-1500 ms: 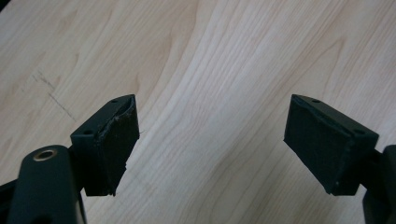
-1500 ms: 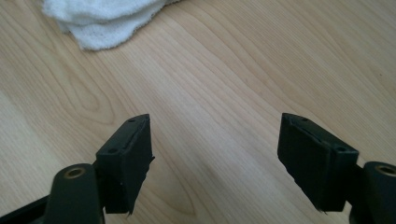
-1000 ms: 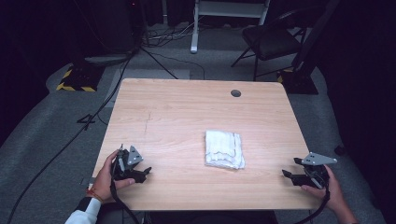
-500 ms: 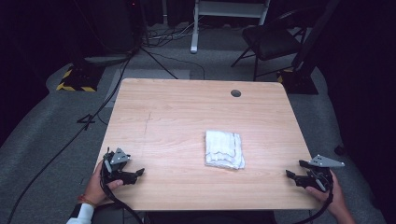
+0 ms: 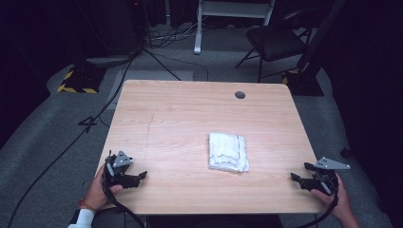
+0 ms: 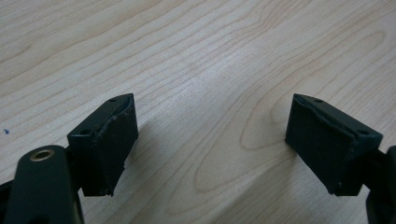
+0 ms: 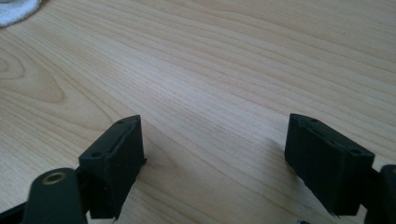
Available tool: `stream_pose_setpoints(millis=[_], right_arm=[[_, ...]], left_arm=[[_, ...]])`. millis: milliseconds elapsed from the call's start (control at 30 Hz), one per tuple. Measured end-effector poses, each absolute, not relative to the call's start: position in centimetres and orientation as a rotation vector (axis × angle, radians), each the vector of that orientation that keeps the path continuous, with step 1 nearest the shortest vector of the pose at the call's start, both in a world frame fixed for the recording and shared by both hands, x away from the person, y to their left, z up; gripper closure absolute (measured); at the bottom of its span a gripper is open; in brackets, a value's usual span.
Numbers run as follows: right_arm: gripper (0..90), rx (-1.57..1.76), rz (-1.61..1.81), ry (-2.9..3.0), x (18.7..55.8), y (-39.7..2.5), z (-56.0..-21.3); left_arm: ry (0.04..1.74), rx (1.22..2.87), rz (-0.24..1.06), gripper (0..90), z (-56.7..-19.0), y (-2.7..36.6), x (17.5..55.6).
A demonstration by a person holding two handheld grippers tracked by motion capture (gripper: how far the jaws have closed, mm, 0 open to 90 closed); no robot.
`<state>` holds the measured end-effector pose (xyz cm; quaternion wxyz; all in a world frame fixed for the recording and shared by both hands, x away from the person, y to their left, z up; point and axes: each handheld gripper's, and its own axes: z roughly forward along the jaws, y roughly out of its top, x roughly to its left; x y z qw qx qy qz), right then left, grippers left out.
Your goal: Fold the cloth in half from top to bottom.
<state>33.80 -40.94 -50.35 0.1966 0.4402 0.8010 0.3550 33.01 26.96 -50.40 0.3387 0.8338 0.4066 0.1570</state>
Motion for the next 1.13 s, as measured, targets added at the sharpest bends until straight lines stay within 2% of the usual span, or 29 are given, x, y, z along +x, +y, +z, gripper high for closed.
stream_pose_setpoints(millis=[1133], right_arm=[[19.9,1.231,0.993,2.245,33.85,-40.95,-50.34]], left_arm=[[1.055,2.176,0.408,16.4,-50.39,27.00,33.11]])
